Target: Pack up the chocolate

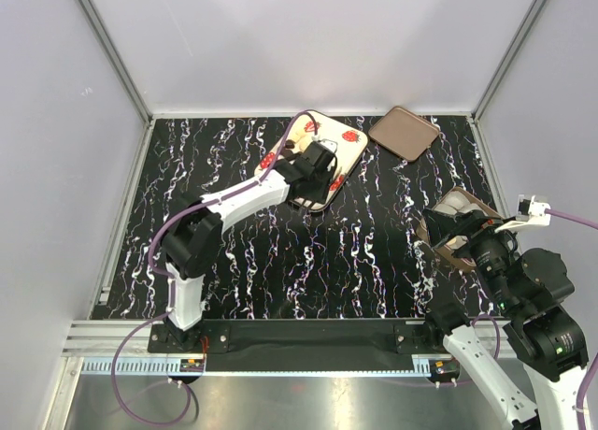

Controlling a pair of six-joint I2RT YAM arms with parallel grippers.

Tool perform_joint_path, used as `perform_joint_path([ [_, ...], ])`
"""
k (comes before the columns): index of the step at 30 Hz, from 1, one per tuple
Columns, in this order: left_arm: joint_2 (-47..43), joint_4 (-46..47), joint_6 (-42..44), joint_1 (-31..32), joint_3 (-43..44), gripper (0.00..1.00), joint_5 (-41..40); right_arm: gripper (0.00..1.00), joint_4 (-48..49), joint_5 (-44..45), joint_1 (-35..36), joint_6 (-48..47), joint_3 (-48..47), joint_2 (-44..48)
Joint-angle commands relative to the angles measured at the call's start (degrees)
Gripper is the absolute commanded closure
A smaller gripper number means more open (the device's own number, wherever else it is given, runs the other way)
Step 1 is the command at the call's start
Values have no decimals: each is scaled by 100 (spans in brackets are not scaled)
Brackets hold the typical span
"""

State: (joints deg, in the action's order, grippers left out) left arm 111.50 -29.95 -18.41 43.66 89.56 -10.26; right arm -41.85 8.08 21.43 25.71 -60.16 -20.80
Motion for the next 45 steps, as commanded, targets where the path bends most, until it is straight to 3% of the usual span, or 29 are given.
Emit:
perform_joint_path([
  [1, 47, 332, 57, -7, 264, 55, 95, 1, 150, 133, -7, -84, -31, -3],
  [19, 284, 315, 5, -7, 343, 63, 332, 1, 159, 159, -7, -75, -13, 14],
  [28, 372, 227, -48, -7, 527, 61, 525, 1, 142, 142, -7, -67, -13, 14],
  [36, 337, 130, -92, -7, 536, 70, 306, 1, 115, 168, -7, -75, -31, 49],
  [45, -321, 139, -189, 2, 642, 78, 340, 1, 150, 133, 1, -14, -75, 32],
])
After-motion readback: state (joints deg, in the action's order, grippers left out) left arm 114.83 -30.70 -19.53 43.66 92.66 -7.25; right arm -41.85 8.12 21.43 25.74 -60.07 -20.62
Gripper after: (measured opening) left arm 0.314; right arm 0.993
